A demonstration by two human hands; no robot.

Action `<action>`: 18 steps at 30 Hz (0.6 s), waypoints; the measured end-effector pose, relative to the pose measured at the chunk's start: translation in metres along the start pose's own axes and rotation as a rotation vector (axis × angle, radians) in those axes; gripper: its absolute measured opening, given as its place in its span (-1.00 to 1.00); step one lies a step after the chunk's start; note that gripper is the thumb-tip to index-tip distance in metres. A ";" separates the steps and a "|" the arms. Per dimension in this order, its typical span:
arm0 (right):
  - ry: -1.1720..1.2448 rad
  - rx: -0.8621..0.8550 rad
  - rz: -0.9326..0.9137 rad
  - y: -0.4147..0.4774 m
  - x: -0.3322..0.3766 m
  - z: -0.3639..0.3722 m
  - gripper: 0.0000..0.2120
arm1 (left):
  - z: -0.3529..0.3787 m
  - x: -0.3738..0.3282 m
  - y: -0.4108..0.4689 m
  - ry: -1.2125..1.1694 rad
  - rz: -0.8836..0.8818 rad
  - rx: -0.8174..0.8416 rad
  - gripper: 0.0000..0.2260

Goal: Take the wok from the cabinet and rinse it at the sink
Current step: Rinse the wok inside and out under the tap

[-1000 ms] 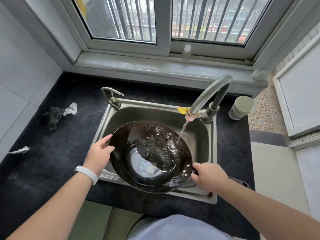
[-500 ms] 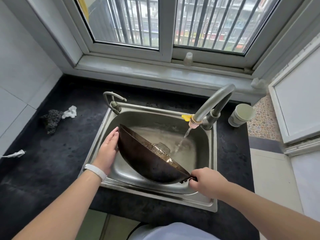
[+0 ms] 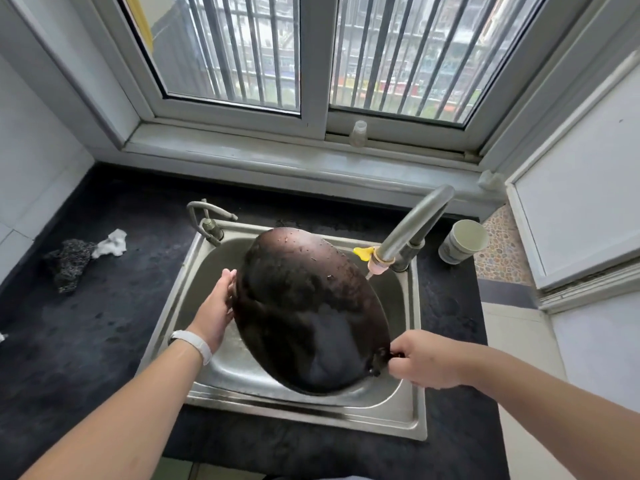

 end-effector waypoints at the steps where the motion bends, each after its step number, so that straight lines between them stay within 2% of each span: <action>1: -0.002 0.005 0.000 0.000 0.001 0.001 -0.73 | 0.001 0.004 0.004 -0.002 -0.029 -0.010 -0.42; 7: 0.036 0.055 0.028 0.001 0.011 0.005 -0.75 | 0.007 0.024 0.017 -0.148 -0.168 0.072 -0.46; 13: 0.103 0.133 0.008 0.019 0.018 -0.004 -0.75 | 0.004 0.017 0.021 -0.261 -0.179 0.070 -0.50; 18: 0.165 0.145 -0.049 0.028 0.021 -0.007 -0.82 | -0.002 0.006 0.022 -0.229 -0.189 0.081 -0.47</action>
Point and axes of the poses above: each hand's wrist, its own y-axis towards the middle knuckle, its own z-axis out of the palm, x = y × z, the point moved 1 cm from there along y, towards the middle knuckle, and after that the axes turned 12 degrees about -x, right-handed, at the moved point
